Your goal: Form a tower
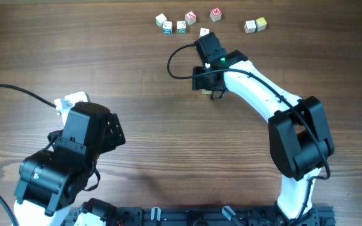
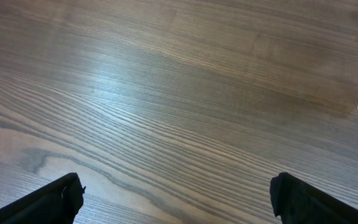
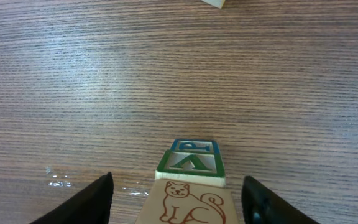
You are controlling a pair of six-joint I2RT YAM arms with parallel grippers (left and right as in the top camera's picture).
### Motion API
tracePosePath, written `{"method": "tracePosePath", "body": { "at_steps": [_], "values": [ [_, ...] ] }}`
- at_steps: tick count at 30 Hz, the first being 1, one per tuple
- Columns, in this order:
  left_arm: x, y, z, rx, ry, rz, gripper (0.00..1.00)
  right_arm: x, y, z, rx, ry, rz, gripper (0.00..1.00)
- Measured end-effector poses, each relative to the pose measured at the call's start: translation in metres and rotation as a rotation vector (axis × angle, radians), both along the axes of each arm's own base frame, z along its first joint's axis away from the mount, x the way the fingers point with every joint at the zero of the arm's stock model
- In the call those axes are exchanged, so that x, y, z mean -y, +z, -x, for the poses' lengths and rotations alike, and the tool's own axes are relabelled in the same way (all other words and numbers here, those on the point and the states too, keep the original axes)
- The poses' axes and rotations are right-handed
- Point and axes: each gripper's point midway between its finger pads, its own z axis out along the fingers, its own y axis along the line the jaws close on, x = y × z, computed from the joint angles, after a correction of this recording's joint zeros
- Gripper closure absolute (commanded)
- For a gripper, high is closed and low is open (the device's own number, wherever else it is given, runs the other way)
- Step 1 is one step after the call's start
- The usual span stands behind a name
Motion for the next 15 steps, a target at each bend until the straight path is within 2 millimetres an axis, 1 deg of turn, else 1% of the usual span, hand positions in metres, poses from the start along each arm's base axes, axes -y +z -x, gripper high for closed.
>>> {"method": "tracePosePath", "body": {
  "at_steps": [1, 8, 10, 15],
  "values": [
    [-0.0001, 0.0, 0.0, 0.0, 0.0, 0.0, 0.0, 0.0, 0.0002, -0.0005, 0.002, 0.0, 0.0, 0.37],
    [-0.0001, 0.0, 0.0, 0.0, 0.0, 0.0, 0.0, -0.001, 0.002, -0.0054, 0.024, -0.003, -0.003, 0.41],
    [-0.0001, 0.0, 0.0, 0.0, 0.0, 0.0, 0.0, -0.0008, 0.002, -0.0056, 0.025, -0.003, -0.001, 0.39],
    [-0.0001, 0.0, 0.0, 0.0, 0.0, 0.0, 0.0, -0.0006, 0.0023, -0.0064, 0.029, -0.005, 0.0, 0.29]
  ]
}}
